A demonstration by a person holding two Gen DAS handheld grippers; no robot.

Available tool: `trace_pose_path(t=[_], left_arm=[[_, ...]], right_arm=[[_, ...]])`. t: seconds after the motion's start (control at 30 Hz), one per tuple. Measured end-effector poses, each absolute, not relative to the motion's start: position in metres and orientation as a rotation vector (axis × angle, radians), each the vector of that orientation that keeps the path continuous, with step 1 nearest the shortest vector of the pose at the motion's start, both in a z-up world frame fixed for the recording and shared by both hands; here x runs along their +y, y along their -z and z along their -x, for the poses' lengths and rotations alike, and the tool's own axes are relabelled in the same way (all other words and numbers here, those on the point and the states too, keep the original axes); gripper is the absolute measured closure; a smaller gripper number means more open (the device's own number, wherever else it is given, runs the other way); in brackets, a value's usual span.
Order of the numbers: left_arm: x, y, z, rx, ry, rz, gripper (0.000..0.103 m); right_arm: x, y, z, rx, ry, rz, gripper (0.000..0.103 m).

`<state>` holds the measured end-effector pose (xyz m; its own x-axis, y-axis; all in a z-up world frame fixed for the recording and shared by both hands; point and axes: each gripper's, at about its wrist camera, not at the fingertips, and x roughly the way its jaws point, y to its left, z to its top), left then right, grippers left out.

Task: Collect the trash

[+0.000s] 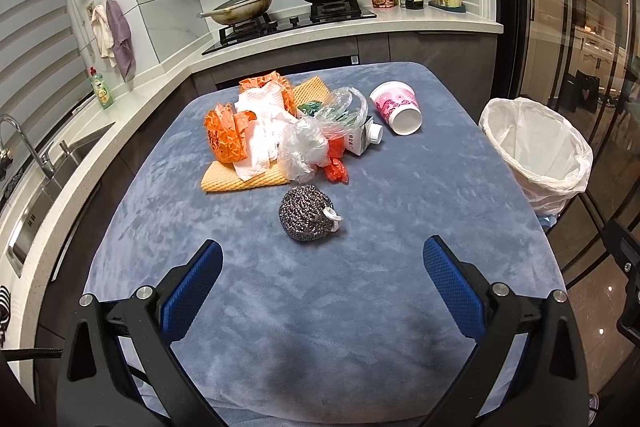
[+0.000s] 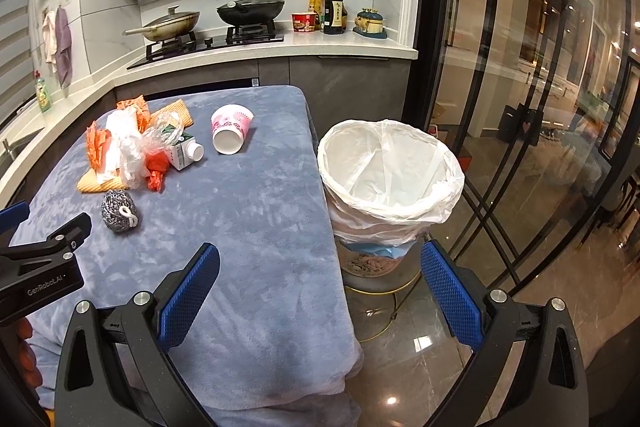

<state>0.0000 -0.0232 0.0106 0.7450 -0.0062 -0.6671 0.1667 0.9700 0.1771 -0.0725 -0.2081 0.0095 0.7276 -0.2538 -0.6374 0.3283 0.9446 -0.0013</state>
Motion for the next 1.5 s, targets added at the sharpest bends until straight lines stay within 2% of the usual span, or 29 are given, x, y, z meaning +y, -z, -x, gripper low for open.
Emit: trace_pose_path(t=[1.5], left_arm=[[-0.0246,-0.013,-0.0051,0.736,0.049,-0.218,0.008]], right_arm=[[-0.2084,-0.0091,0.0685,0.691,0.283,-0.104,0.007]])
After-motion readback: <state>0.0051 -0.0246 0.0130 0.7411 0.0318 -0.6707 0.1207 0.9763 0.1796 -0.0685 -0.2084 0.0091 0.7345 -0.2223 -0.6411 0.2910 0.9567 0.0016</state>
